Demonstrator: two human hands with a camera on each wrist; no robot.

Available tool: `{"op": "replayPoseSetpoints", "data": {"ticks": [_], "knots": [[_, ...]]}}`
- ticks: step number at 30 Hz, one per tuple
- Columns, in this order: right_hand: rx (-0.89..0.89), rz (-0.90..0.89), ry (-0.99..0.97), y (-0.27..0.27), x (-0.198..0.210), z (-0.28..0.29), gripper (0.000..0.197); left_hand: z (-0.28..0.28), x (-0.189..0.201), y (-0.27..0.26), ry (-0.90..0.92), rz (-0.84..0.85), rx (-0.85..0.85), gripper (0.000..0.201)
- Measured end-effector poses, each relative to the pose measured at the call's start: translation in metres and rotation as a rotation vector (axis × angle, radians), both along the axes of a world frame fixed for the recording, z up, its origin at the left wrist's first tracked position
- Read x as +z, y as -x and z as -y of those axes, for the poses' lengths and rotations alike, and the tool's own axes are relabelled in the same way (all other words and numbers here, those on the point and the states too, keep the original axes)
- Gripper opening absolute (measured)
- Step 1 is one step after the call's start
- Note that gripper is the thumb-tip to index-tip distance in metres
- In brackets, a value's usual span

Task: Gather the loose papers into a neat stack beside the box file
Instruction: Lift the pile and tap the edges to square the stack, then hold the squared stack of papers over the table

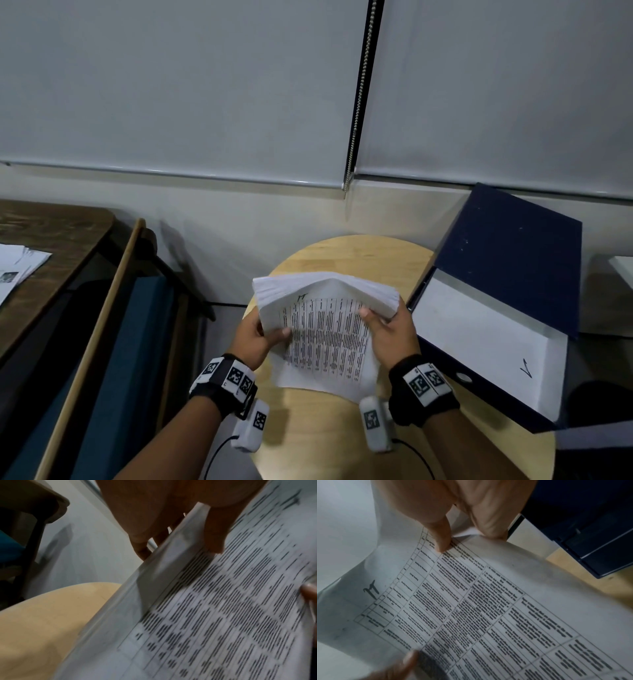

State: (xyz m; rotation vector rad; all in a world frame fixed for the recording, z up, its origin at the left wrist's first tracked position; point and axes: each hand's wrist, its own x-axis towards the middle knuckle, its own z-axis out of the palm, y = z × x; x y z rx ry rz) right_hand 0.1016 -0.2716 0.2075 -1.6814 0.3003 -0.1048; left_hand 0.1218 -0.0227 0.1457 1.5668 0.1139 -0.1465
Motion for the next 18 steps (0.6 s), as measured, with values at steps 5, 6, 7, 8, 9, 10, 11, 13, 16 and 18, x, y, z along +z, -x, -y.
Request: {"op": "replayPoseSetpoints", "data": {"ticks": [5, 6, 7, 8, 9, 10, 11, 13, 16, 18], "knots": [[-0.033, 0.117, -0.071, -0.012, 0.025, 0.017, 0.043, 0.001, 0.002, 0.003, -0.055, -0.055, -0.11, 0.067], [-0.034, 0.132, -0.092, -0.015, 0.03, 0.02, 0.043, 0.001, 0.004, 0.005, -0.083, -0.047, -0.124, 0.063], [-0.032, 0.141, -0.101, -0.017, 0.034, 0.022, 0.043, 0.002, 0.007, 0.008, -0.116, -0.033, -0.131, 0.06], [-0.025, 0.147, -0.102, -0.019, 0.038, 0.024, 0.042, 0.004, 0.01, 0.011, -0.139, -0.022, -0.125, 0.059], [-0.015, 0.144, -0.094, -0.02, 0.04, 0.027, 0.042, 0.006, 0.011, 0.013, -0.152, -0.015, -0.114, 0.059], [-0.009, 0.14, -0.088, -0.02, 0.041, 0.029, 0.04, 0.008, 0.014, 0.014, -0.158, -0.012, -0.1, 0.058], [-0.011, 0.128, -0.077, -0.02, 0.042, 0.032, 0.039, 0.011, 0.016, 0.016, -0.144, -0.006, -0.088, 0.055], [-0.011, 0.098, -0.043, -0.018, 0.039, 0.039, 0.038, 0.017, 0.021, 0.021, -0.105, 0.0, -0.076, 0.047], [0.026, 0.056, -0.044, -0.004, 0.035, 0.05, 0.05, 0.024, 0.027, 0.026, -0.058, -0.031, -0.127, 0.043], [0.018, 0.037, -0.078, 0.016, 0.032, 0.059, 0.057, 0.029, 0.032, 0.026, -0.019, -0.07, -0.152, 0.05]]}}
